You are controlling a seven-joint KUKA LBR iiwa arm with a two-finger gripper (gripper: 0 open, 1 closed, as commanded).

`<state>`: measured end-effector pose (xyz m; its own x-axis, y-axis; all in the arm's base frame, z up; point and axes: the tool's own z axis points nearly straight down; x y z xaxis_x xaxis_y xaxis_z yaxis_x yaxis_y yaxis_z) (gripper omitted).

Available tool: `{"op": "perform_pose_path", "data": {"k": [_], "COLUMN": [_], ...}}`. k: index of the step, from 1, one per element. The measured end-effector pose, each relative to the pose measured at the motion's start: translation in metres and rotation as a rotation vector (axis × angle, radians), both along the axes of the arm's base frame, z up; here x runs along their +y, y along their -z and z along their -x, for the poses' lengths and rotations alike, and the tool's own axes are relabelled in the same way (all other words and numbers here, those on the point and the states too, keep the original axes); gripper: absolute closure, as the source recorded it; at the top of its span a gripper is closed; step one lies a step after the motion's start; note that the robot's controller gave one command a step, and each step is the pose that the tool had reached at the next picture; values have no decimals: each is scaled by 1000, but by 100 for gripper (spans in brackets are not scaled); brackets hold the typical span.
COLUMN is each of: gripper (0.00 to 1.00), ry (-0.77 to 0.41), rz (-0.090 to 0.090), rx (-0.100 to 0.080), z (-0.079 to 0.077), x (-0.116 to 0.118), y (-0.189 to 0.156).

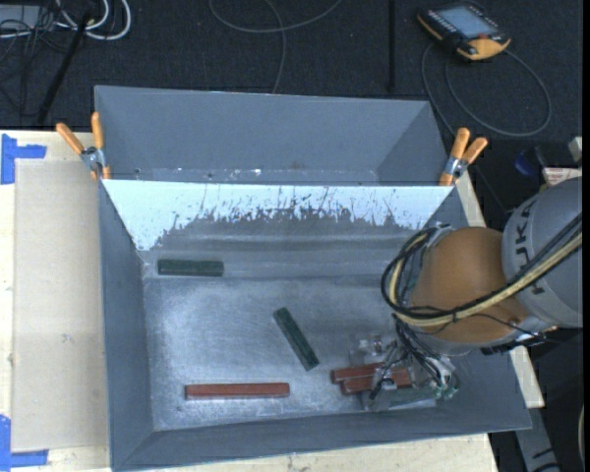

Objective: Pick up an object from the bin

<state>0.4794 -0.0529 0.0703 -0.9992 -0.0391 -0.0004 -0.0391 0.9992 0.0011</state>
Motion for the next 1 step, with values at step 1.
{"op": "perform_pose_path", "data": {"k": [1], "gripper": [100], "ry": [0], "rz": [0], "rx": [0], "z": [0], "x": [0], "y": [0]}}
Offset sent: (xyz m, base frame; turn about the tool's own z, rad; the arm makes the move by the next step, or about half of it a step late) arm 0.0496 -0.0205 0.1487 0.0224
